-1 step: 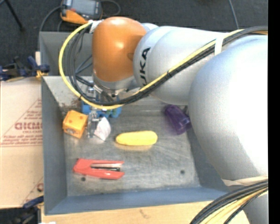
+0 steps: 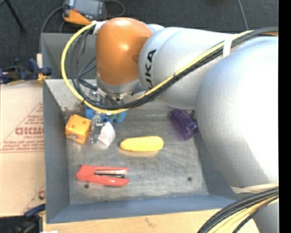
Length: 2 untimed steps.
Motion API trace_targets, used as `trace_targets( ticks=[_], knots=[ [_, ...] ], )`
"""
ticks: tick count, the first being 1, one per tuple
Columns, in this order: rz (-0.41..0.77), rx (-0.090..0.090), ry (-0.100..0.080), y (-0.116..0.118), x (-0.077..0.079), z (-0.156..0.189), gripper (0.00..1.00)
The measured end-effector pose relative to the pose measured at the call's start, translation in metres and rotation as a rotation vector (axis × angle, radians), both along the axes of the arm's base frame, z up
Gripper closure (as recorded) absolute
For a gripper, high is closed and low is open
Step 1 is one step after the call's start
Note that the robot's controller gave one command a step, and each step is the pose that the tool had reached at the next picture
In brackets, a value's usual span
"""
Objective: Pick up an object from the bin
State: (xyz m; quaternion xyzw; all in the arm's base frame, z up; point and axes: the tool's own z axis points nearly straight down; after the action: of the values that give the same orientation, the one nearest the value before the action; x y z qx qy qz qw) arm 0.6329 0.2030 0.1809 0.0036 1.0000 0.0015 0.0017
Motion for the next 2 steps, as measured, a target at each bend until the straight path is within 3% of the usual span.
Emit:
trace_targets(
  ticks=[1,2],
  knots=[
    [0.006,0.002,-0.008,0.003,-0.003,-0.044,0.00],
    [-0.111,0.000,0.002,-0.014,-0.032,-0.080,0.00]
  ],
)
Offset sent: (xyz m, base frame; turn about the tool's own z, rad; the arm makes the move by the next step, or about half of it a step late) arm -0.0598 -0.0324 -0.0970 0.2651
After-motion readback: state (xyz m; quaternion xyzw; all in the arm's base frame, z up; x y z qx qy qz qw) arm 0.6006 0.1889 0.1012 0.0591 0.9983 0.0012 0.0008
